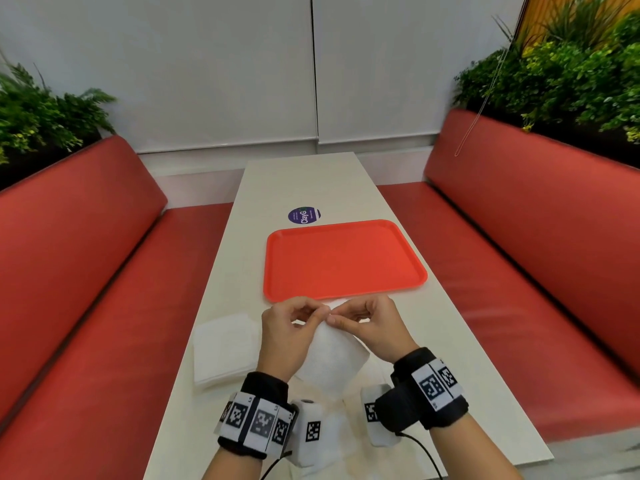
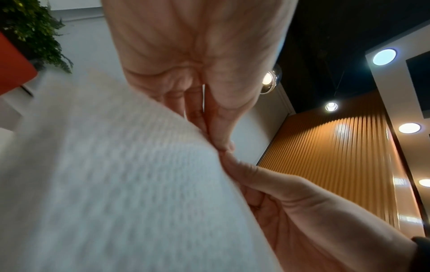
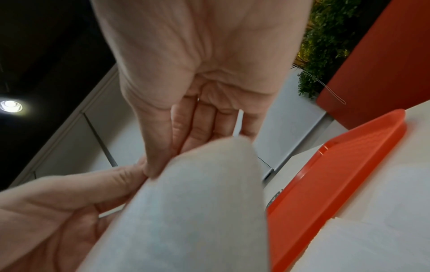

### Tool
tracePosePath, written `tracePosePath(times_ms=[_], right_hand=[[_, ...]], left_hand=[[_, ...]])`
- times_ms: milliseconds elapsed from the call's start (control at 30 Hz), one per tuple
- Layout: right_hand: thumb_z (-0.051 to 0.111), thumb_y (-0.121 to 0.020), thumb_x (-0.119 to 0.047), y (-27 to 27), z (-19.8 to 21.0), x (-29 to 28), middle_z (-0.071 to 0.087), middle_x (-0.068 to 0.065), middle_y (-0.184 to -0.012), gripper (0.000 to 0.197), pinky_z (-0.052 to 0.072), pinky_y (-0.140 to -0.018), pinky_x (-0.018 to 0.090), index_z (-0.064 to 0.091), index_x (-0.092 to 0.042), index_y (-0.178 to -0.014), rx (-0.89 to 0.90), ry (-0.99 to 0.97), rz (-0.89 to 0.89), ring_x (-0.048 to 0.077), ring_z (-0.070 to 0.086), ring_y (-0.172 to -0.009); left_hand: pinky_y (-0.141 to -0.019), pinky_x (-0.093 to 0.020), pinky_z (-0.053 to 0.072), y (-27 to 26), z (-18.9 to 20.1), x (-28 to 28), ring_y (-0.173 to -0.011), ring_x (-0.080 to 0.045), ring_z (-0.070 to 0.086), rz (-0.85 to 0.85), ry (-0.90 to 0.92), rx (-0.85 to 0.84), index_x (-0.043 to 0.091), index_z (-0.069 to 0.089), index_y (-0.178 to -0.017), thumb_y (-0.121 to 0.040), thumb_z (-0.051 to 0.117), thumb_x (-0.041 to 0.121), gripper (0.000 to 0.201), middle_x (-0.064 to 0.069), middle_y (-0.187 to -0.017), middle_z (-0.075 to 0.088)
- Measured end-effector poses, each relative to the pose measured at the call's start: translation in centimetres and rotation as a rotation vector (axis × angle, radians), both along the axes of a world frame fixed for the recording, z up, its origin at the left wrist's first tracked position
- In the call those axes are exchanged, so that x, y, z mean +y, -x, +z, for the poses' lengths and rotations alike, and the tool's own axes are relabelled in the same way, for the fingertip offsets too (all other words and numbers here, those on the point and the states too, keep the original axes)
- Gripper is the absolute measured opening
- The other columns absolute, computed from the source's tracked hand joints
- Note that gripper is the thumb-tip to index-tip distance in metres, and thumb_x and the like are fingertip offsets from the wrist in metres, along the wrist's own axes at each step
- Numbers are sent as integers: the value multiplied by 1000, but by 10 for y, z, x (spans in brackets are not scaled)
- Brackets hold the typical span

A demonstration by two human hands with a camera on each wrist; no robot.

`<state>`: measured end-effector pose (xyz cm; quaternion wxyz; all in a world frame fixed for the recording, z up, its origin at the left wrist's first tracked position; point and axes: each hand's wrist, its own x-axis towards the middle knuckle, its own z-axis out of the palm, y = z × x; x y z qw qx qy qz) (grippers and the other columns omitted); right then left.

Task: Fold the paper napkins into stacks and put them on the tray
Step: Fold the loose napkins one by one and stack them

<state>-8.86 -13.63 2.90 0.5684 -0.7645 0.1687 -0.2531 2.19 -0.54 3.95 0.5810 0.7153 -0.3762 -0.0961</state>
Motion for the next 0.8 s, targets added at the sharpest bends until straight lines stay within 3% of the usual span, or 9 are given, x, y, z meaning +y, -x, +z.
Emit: tracePosePath(times_ms=[133, 233, 300, 433, 667, 800], right_hand=[[81, -78, -15, 6, 2, -4, 76, 3, -74, 4, 53, -70, 24, 79, -11, -80, 51, 32, -27, 11, 68, -66], [79, -79, -11, 19, 3, -12, 74, 6, -66, 4, 55, -66, 24, 78, -8, -77, 102, 47, -40, 14, 67, -58], [78, -80, -9, 30, 3, -21, 74, 5, -65, 3, 54, -65, 22, 78, -8, -77, 108, 33, -105, 14, 67, -58], [77, -80, -8, 46, -1, -38, 73, 8, -64, 3, 54, -66, 26, 76, -7, -78, 61, -20, -253, 19, 68, -58], [78, -81, -9, 43, -2, -36, 72, 10, -62, 4, 54, -64, 19, 75, -7, -79, 47, -37, -311, 18, 67, -56], [77, -81, -10, 44, -6, -37, 71, 10, -62, 4, 53, -63, 17, 75, -7, -80, 74, -41, -328, 15, 66, -54]], left_hand=[[-61, -18, 51, -10, 0, 4, -67, -12, 66, 139, 78, 21, 16, 72, -77, -85, 74, 13, 9, 5, -73, 71], [-62, -8, 46, -36, 7, 22, -69, -5, 62, 305, 111, -17, 9, 69, -81, -88, 68, 8, 8, -4, -76, 70], [-63, -4, 39, -62, 8, 40, -73, -12, 61, 447, 37, -82, 7, 66, -83, -91, 64, 12, 10, -7, -74, 67], [-68, -36, 44, -117, -13, 62, -72, -32, 56, 616, -211, -50, 4, 57, -83, -98, 54, 23, 25, -14, -72, 63], [-66, -43, 42, -134, -63, 61, -85, -42, 60, 777, -622, -63, 5, 48, -97, -102, 41, 29, 25, -25, -90, 63], [-65, -47, 46, -130, -65, 60, -92, -43, 56, 804, -723, -217, 4, 48, -106, -97, 54, 28, 26, -24, -101, 57]])
